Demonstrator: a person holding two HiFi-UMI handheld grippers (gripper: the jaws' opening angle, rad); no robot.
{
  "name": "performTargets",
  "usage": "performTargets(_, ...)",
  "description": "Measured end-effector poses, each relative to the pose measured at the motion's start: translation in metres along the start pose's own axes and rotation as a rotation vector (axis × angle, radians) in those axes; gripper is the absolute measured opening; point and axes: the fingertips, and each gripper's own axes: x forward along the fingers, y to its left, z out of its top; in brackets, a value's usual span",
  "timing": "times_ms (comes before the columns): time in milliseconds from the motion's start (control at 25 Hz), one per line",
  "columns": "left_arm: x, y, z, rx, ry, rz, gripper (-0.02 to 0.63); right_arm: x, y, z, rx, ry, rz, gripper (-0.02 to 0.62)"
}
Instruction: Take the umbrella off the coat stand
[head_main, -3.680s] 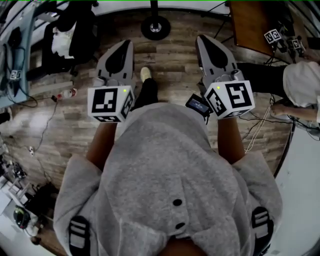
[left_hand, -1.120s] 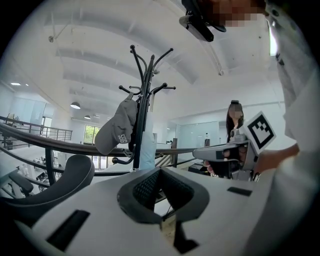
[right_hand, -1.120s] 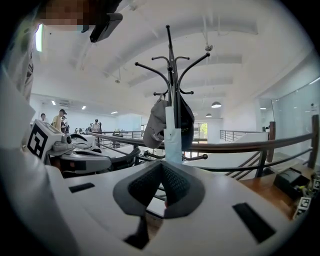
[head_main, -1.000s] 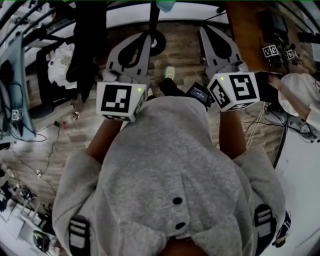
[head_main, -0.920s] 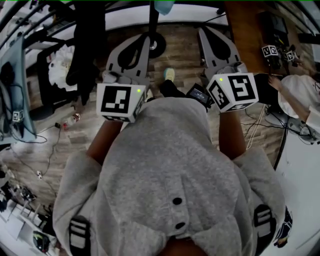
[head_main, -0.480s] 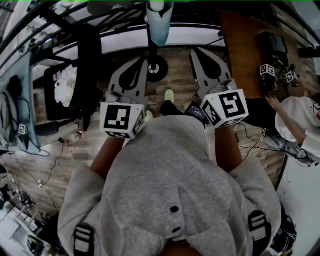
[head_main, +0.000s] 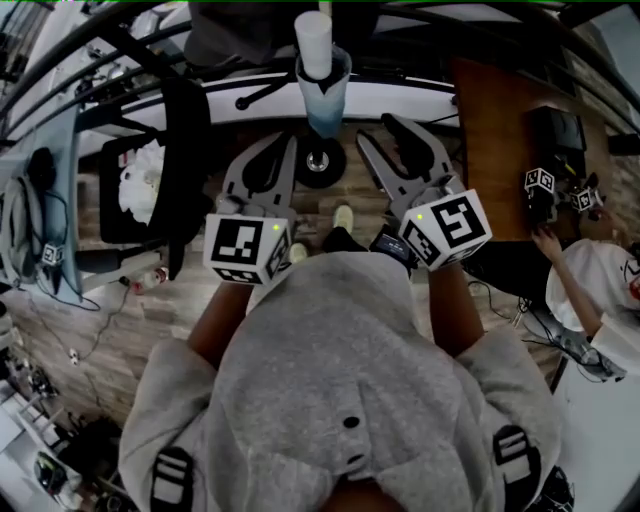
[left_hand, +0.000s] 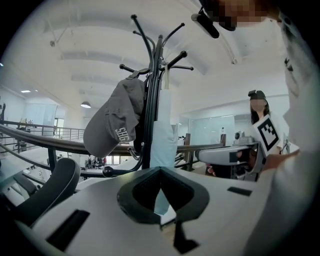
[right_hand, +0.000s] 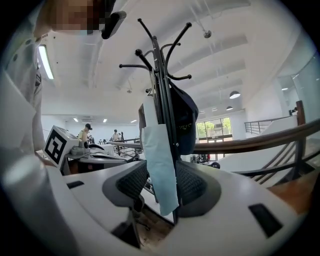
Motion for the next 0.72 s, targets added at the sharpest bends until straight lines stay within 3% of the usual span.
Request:
performTargets(80, 0.002, 0.005, 0.003, 0.004, -0.003, 0.015, 0.015, 0.011, 0.003, -0.002, 0.008, 0.014, 0.051, 0.235)
performTargets(280, 0.0, 0.019, 0.005, 0.01, -0.008, 0.047, 0.015, 0.035, 0.012, -0.006, -0.011, 0.045, 0.14, 0.29)
performTargets(720, -0.007, 0.02, 0.007, 0.03, -0.006, 0.078, 0.015, 0.066, 0.008, -0.008, -0.024, 0.038, 0.142, 0.351)
